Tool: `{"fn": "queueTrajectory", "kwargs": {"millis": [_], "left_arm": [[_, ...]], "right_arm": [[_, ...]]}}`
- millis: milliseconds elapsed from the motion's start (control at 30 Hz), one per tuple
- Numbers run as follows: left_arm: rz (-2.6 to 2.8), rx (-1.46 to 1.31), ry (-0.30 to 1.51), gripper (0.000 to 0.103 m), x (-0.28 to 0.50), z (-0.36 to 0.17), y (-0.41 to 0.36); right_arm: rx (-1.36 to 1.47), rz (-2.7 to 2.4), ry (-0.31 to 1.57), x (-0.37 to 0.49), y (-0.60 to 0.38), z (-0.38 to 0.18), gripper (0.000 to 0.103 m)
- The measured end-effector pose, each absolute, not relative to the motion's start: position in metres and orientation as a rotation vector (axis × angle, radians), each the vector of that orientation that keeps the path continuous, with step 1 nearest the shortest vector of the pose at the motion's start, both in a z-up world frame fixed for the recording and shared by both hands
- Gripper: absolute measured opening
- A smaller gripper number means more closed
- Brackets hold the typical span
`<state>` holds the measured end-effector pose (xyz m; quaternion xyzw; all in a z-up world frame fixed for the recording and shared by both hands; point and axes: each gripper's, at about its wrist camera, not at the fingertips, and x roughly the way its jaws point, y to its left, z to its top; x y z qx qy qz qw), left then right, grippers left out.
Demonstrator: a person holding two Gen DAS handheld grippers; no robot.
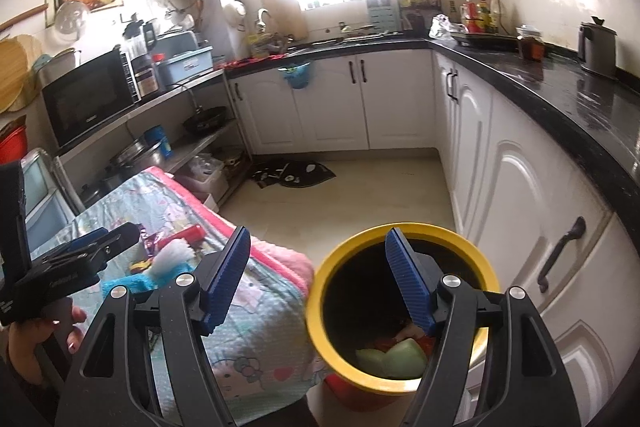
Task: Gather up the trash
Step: 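Move both open tools back toward the remaining items on the bed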
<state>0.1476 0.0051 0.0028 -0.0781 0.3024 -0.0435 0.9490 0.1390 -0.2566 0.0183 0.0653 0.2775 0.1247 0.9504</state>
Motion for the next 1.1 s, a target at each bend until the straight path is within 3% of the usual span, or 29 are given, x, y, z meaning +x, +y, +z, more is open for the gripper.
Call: {"fn": "queueTrajectory", "kwargs": {"millis": [1100], "left_arm": [[0.141,-0.309,0.591,0.092,0.137,-0.002,0.130]], "right_arm": [[0.027,0.567,0.646,0.166,-0.130,0.011,0.068]]}}
